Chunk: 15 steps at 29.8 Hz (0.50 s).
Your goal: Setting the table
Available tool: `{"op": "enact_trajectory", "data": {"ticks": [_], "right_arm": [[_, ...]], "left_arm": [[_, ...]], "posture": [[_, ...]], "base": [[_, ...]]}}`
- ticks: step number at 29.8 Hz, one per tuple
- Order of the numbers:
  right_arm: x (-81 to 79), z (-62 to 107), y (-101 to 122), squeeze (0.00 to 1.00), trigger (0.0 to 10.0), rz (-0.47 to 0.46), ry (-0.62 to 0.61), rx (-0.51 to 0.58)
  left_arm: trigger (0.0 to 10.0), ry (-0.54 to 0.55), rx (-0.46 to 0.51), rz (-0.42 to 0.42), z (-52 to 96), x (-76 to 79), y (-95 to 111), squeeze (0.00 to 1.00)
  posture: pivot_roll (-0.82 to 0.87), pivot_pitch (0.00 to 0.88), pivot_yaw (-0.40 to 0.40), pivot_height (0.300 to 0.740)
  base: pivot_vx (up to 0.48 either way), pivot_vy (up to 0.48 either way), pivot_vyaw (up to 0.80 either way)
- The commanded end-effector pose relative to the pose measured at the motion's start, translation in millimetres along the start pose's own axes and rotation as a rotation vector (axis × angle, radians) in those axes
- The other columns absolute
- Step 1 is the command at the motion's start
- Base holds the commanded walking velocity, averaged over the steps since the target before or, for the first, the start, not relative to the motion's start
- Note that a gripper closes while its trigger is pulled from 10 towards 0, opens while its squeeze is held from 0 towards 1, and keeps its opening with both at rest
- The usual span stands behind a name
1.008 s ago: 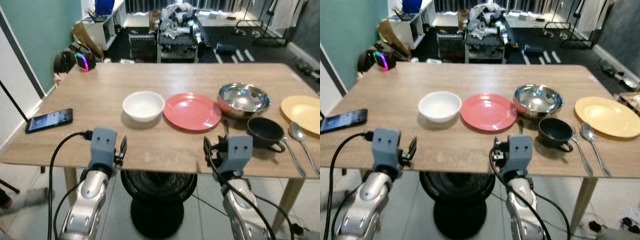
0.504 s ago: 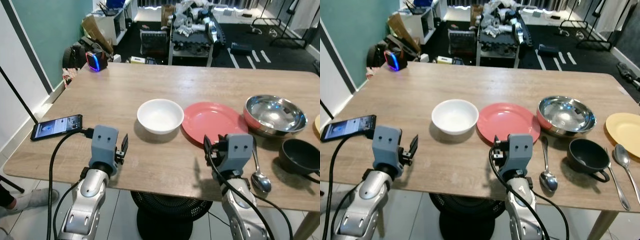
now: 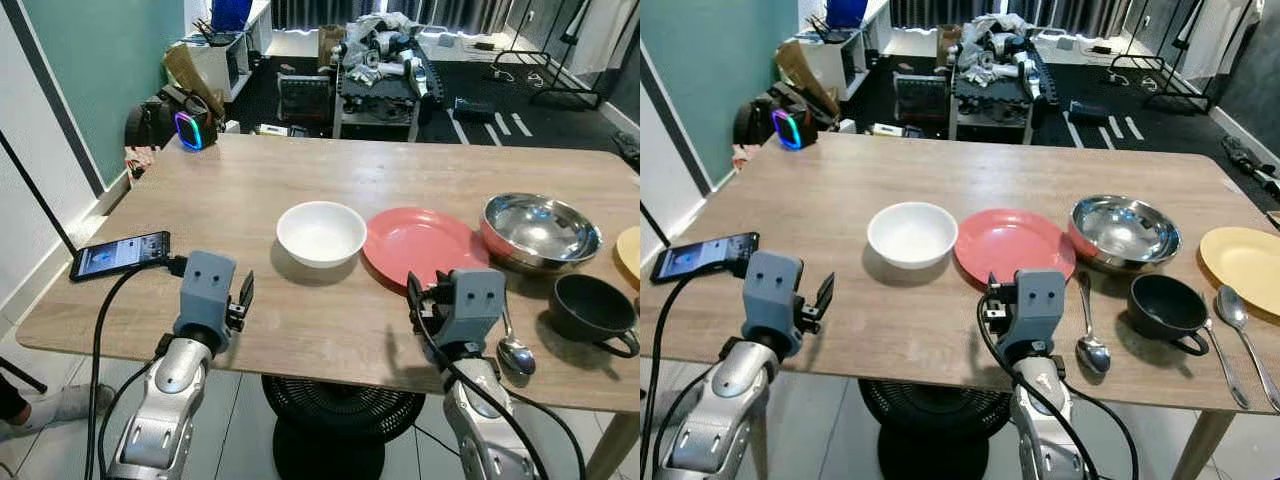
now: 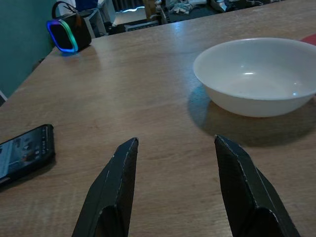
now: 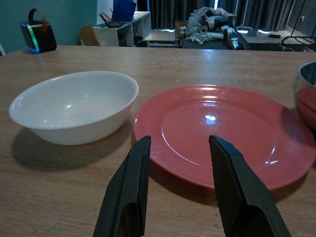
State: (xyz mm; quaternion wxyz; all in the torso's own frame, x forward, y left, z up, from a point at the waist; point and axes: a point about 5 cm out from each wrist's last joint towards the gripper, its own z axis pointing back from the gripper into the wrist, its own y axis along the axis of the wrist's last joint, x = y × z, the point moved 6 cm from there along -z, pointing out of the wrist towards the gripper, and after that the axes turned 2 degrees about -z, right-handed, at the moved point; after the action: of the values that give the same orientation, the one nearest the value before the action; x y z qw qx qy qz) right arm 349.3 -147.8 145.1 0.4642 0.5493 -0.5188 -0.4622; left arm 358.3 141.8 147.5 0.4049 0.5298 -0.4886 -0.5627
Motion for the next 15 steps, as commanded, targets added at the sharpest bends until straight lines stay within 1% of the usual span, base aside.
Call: {"op": "enact_trajectory", "data": {"ticks": [1, 3, 4, 5, 6, 7, 8, 11, 13, 14, 15], "right_arm": [[-0.6, 0.8, -0.4, 0.00, 10.0, -0.004, -0.004, -0.008], [-0.6, -2.4, 2.5, 0.00, 10.0, -0.032, -0.007, -0.014], [-0.6, -2.4, 2.5, 0.00, 10.0, -0.032, -0.007, -0.014], [-10.6, -7.8, 7.4, 0.00, 10.0, -0.038, 0.040, -0.016], [-17.0, -11.3, 11.2, 0.00, 10.0, -0.046, 0.062, -0.006], [-17.0, -11.3, 11.2, 0.00, 10.0, -0.046, 0.062, -0.006], [-24.3, -18.3, 15.5, 0.00, 10.0, -0.071, 0.074, -0.002], [-35.0, -25.7, 19.8, 0.00, 10.0, -0.068, 0.110, 0.006], [-42.2, -27.3, 21.9, 0.00, 10.0, -0.061, 0.142, 0.012], [-42.2, -27.3, 21.9, 0.00, 10.0, -0.061, 0.142, 0.012], [-47.8, -27.4, 23.8, 0.00, 10.0, -0.054, 0.170, 0.018]], "left_arm": [[10.0, -0.008, -0.012, -0.008, -0.2, -3.8, -1.3, 0.00], [10.0, -0.044, -0.009, -0.032, -2.8, -6.2, 1.3, 0.00], [10.0, -0.044, -0.009, -0.032, -2.8, -6.2, 1.3, 0.00], [10.0, -0.069, -0.003, -0.060, -4.5, -8.5, 5.2, 0.00], [10.0, -0.076, -0.001, -0.076, -5.0, -9.4, 6.4, 0.00], [10.0, -0.076, -0.001, -0.076, -5.0, -9.4, 6.4, 0.00], [10.0, -0.082, 0.005, -0.101, -6.8, -10.4, 8.6, 0.00], [10.0, -0.078, 0.012, -0.104, -8.9, -12.2, 12.1, 0.00], [10.0, -0.071, 0.014, -0.102, -9.2, -13.4, 13.1, 0.00], [10.0, -0.071, 0.014, -0.102, -9.2, -13.4, 13.1, 0.00], [10.0, -0.062, 0.015, -0.099, -9.1, -14.5, 13.6, 0.00]], "posture": [[-0.02, 0.002, 0.082, 0.740], [-0.01, 0.011, 0.084, 0.740], [-0.01, 0.011, 0.084, 0.740], [-0.01, 0.020, 0.089, 0.740], [-0.01, 0.025, 0.090, 0.740], [-0.01, 0.025, 0.090, 0.740], [-0.01, 0.030, 0.086, 0.740], [0.00, 0.038, 0.080, 0.740], [0.01, 0.040, 0.078, 0.740], [0.01, 0.040, 0.078, 0.740], [0.01, 0.042, 0.076, 0.740]], "base": [[0.000, 0.000, 0.00], [0.000, 0.000, 0.00], [0.000, 0.000, 0.00], [0.000, 0.000, 0.00], [0.000, 0.000, 0.00], [0.000, 0.000, 0.00], [0.000, 0.000, 0.00], [0.000, 0.000, 0.00], [0.000, 0.000, 0.00], [0.000, 0.000, 0.00], [0.000, 0.000, 0.00]]}}
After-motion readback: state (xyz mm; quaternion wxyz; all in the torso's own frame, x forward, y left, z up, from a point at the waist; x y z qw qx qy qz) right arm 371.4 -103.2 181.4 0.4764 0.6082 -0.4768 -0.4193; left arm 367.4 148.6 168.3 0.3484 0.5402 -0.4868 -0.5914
